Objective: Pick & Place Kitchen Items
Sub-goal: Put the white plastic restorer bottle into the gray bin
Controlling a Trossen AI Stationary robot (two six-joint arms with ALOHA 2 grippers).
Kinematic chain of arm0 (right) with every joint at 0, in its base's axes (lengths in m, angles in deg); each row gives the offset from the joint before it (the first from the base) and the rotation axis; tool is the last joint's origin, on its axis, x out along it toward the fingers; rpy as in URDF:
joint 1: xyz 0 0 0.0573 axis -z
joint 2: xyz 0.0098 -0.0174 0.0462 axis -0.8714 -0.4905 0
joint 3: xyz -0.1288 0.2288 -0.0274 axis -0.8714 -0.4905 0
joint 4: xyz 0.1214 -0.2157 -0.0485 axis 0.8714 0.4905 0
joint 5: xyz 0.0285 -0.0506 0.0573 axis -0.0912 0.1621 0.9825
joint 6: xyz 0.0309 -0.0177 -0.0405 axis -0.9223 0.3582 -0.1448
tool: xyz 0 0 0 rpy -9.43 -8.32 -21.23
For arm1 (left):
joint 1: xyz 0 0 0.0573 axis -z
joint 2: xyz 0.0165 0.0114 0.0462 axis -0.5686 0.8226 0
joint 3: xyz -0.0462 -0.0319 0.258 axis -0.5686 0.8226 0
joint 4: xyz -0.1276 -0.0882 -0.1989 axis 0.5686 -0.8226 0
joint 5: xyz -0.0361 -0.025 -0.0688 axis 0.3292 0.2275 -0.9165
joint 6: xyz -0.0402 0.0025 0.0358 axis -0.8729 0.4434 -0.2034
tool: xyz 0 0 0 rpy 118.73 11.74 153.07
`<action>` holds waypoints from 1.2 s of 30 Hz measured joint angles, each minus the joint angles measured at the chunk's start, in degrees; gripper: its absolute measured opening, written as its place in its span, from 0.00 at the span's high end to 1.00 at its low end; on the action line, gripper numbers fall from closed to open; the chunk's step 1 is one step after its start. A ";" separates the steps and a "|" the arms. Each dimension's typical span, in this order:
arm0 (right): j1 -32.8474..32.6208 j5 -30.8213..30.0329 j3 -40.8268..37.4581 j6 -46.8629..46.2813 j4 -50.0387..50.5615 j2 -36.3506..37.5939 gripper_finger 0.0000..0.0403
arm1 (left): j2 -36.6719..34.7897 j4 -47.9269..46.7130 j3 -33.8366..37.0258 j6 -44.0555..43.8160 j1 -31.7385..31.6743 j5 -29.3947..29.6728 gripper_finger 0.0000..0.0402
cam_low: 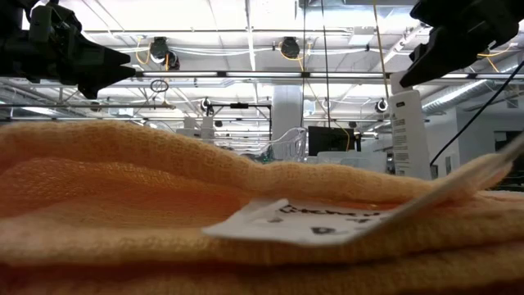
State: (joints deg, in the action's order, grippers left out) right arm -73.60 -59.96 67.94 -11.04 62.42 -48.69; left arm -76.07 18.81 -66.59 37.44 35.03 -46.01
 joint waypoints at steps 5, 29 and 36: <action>0.00 0.04 0.07 -0.10 1.34 0.02 0.78 | 0.00 0.01 0.00 0.00 0.00 0.01 0.48; -2.25 -8.72 -0.04 -2.89 3.82 -0.06 0.27 | 0.00 0.02 0.00 0.00 -0.01 0.00 0.48; -3.65 -8.79 -0.04 0.36 5.64 -0.04 0.23 | 0.00 0.02 0.00 0.00 0.00 0.00 0.48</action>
State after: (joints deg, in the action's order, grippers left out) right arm -77.25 -68.75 67.90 -10.68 68.06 -48.73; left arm -76.07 18.83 -66.59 37.44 35.03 -46.01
